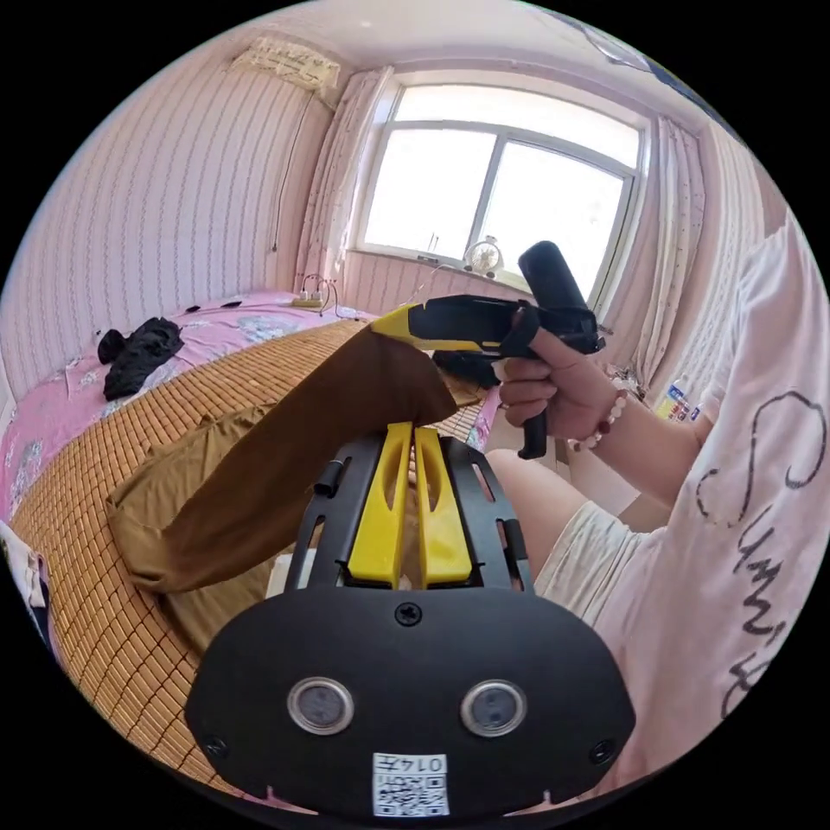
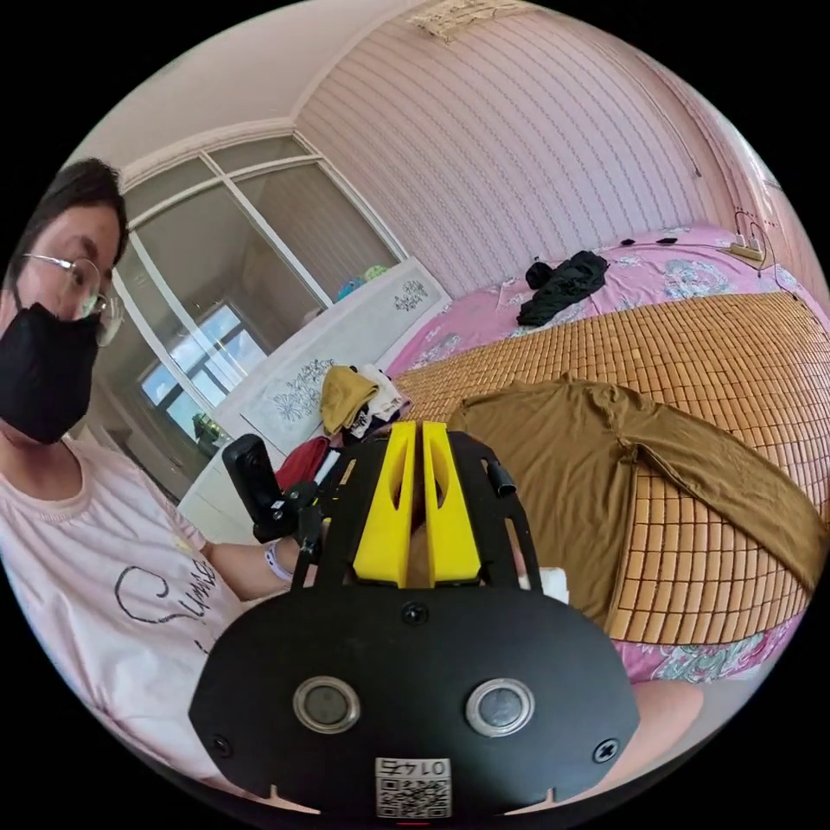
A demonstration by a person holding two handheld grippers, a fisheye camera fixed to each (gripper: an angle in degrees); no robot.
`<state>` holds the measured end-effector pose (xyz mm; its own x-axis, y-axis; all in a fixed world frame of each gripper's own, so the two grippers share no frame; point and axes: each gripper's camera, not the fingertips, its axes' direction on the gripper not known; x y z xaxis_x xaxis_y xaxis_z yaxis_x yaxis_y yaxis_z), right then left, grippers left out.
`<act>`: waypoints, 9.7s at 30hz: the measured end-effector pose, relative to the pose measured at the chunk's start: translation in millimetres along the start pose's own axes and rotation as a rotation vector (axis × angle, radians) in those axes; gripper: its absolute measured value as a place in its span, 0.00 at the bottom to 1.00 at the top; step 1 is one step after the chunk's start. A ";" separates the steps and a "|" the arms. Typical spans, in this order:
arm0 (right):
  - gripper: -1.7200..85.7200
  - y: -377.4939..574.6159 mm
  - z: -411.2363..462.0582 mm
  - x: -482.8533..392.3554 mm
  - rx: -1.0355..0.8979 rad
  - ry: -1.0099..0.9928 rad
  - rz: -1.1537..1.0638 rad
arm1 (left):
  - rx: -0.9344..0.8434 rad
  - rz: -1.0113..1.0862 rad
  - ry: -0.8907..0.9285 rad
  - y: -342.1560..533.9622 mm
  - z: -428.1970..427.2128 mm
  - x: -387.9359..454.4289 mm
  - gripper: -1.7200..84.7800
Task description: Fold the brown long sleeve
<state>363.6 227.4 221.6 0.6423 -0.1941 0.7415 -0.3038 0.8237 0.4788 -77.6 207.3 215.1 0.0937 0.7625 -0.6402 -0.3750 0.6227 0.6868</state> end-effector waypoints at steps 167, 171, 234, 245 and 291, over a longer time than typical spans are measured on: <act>0.04 -70.6 21.1 15.0 0.143 -0.240 -0.463 | -0.381 -0.577 -0.451 60.4 -40.1 -166.1 0.01; 0.09 18.9 101.6 -8.7 -0.286 -0.348 -0.454 | -0.359 -0.653 -0.472 89.2 -89.9 -156.7 0.01; 0.05 80.1 280.8 3.8 -0.711 -0.518 -0.434 | -0.268 -0.712 -0.197 104.5 -199.6 -159.5 0.03; 0.12 49.7 287.2 87.8 -0.651 0.288 -0.573 | -0.401 -0.690 -0.215 96.7 -138.4 -184.5 0.06; 0.08 73.9 250.5 44.1 -0.668 -0.100 -0.557 | -0.691 -0.613 -0.283 62.4 -5.6 -173.3 0.09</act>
<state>193.2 146.3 407.4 0.5006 -0.6810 0.5345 0.5312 0.7292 0.4314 -122.4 113.0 367.0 0.6386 0.4095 -0.6515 -0.6384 0.7546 -0.1515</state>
